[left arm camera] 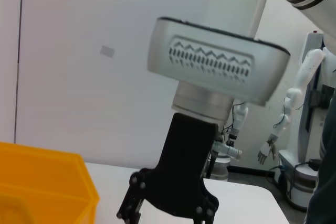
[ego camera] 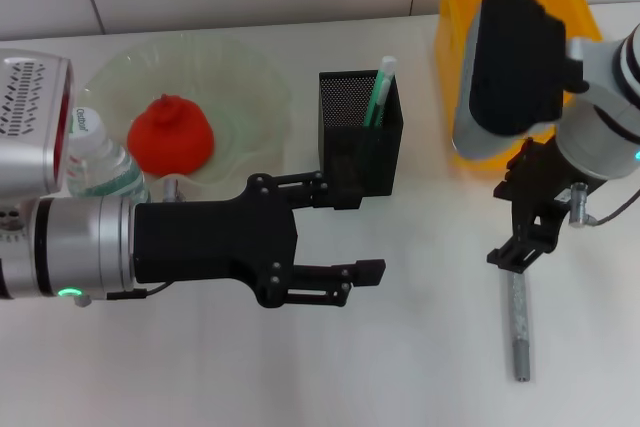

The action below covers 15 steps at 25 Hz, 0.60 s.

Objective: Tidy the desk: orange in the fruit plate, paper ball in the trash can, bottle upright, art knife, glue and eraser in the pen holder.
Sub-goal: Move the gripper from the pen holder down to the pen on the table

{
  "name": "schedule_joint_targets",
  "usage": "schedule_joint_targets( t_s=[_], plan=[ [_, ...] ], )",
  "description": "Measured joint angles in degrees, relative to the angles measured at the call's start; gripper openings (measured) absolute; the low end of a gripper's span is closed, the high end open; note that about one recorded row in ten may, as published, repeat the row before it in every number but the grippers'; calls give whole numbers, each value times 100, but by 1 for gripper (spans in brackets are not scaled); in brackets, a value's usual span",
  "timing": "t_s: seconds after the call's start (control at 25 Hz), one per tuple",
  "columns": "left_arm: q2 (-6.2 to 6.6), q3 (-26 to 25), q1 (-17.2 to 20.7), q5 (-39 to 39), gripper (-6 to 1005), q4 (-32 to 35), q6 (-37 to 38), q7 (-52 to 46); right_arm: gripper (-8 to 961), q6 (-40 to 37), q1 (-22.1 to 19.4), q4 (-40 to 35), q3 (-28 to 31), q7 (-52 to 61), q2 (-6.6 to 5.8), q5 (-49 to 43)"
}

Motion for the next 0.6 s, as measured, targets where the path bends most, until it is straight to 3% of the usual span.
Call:
schedule_joint_targets(
  t_s=[0.36,0.6],
  plan=[
    [0,-2,-3,-3,787,-76,-1,0,758,-514,-53,-231,-94,1410,16,199],
    [0,19,-38,-31,787,-139,-9,9,757,-687,-115,-259,382,1968,5,756]
  ],
)
